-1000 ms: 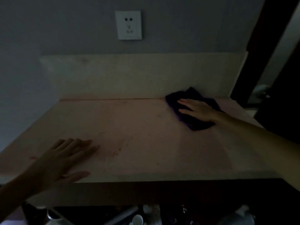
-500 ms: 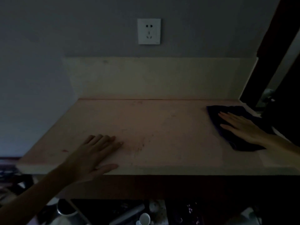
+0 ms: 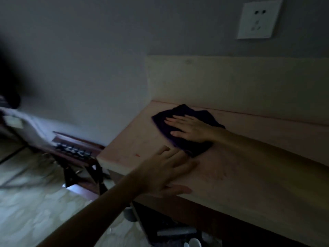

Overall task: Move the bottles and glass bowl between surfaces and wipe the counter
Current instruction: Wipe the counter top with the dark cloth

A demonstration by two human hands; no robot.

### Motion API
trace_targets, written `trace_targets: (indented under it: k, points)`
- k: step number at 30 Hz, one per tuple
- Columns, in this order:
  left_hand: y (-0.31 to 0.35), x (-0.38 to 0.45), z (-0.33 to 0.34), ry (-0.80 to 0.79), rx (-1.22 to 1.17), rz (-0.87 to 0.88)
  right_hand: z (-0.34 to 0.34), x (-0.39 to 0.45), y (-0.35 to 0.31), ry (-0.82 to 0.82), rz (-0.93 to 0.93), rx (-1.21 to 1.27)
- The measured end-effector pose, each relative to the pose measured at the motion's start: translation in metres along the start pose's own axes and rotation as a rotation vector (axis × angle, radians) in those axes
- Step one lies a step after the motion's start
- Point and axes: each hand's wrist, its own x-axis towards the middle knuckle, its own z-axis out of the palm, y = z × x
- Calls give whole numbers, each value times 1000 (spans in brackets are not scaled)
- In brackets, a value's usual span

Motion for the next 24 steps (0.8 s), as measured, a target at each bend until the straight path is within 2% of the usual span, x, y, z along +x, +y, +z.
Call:
trace_targets:
  k: [4,7,13,18,24]
  points:
    - [-3,-1,2,-11,20,0,0,83,-47,-10,-197,-13]
    - [-1,0,2,-5,5,16,-2,107,-63,-23,-293,-32]
    - [-1,-3,5,39,82,60,-3,94,-55,-26,-281,-33]
    - [-1,-4,7,35,63,100,-5,17,2,-12,-158,-25]
    - [-2,-3,12,98,112,129,-10,-169,84,14,203,-8]
